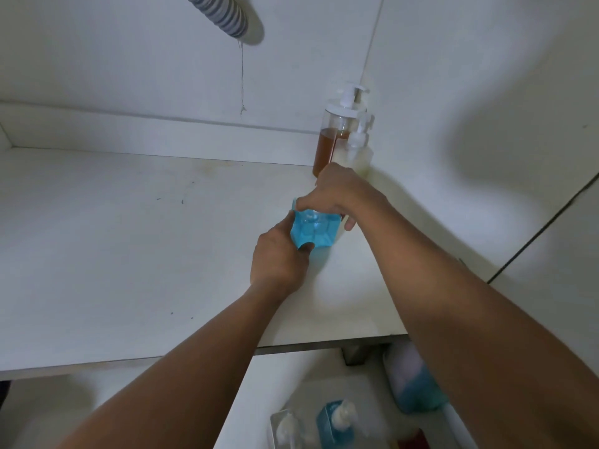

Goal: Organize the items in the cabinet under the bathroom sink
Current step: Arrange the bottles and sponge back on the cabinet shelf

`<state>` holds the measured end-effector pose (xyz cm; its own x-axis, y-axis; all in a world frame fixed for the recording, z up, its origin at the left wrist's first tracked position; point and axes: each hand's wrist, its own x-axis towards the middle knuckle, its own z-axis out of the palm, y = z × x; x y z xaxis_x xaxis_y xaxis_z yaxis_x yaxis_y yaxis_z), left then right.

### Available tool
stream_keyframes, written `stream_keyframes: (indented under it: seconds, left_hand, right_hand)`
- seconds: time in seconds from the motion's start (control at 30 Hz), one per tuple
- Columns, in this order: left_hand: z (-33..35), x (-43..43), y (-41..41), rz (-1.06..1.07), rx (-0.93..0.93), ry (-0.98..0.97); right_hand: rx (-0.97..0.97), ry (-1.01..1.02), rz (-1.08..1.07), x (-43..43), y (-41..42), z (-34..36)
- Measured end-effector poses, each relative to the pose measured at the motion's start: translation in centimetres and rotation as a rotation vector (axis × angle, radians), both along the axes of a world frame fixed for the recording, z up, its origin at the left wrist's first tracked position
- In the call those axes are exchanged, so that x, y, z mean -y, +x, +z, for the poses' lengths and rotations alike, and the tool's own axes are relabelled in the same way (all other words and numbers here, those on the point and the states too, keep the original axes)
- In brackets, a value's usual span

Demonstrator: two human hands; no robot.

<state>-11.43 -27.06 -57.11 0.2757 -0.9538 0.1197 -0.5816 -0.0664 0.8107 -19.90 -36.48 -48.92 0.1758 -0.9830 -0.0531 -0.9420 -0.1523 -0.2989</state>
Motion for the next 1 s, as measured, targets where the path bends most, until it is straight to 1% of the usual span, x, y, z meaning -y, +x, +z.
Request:
stream_keyframes:
  seconds: [0.17, 0.33, 0.43, 0.57, 0.63, 0.7, 0.8, 1.0]
  left_hand:
    - [-0.7, 0.2, 0.0, -0.027, 0.099, 0.01]
    - [-1.8, 0.5, -0.5, -0.052, 0.283, 0.038]
    - [-2.1, 0.9, -0.6, -0.041, 0.337, 0.044]
    - [-2.1, 1.1, -0.7, -0.022, 0.351, 0.039]
    - [-2.1, 1.2, -0.7, -0.02, 0.354, 0.038]
    - [-2.1, 1.2, -0.7, -0.019, 0.36, 0.034]
    - [-2.1, 1.3, -0.7, -0.02, 0.373, 0.019]
    - [-2.2, 1.6, -0.8, -0.012, 0.402, 0.006]
  right_hand:
    - [0.017, -0.022, 0.011, 0.0, -0.1, -0.6]
    - [0.039, -0.076, -0.062, 1.7, -1.7, -0.2]
    - [-0.038, -0.1, -0.108, 3.1, -2.7, -0.4]
    - [-0.145, -0.14, -0.156, 3.8, -3.8, -0.7]
    - [-0.205, -0.205, -0.139, 3.7, -4.0, -0.7]
    - [-0.31, -0.256, -0.098, 3.4, -4.0, -0.5]
    - [-0.424, -0.24, -0.025, 3.1, -3.8, -0.6]
    - [-0.427, -0.342, -0.003, 3.9, -4.0, -2.0]
